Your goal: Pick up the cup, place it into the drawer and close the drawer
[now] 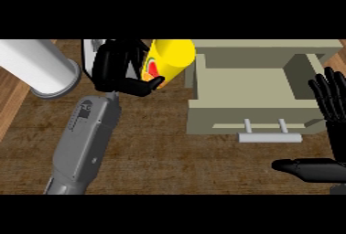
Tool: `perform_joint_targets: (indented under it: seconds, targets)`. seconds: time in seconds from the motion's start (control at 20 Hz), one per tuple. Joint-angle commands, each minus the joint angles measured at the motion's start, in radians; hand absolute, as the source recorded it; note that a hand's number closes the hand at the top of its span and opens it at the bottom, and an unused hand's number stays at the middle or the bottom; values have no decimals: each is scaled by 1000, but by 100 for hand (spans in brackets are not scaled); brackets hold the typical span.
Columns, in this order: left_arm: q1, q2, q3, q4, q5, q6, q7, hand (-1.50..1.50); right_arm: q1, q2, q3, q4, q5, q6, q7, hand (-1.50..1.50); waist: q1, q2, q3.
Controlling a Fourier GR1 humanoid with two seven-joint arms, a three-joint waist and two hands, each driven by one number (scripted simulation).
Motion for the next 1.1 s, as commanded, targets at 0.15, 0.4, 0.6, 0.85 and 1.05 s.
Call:
perform_joint_targets:
  seconds: [0.15,0.4,0.6,0.85,1.05]
  targets:
    - [-239,-17,-111,21,8,200,190,150,-51,-26,-7,5,-2,3,46,-150,-15,4,0]
    - [-308,-18,-172,100,55,294,213,150,3,-35,-54,65,-29,41,-55,-150,-17,6,0]
    - [-378,-18,-218,286,153,303,160,150,-32,-34,-45,84,-35,46,-57,-150,-31,11,0]
    - [-488,-18,-300,399,247,393,177,150,21,-6,-7,-2,-21,38,-23,-150,-47,11,0]
    - [-504,-18,-352,506,289,399,111,150,-18,-34,-34,59,-38,58,-40,-150,-53,16,0]
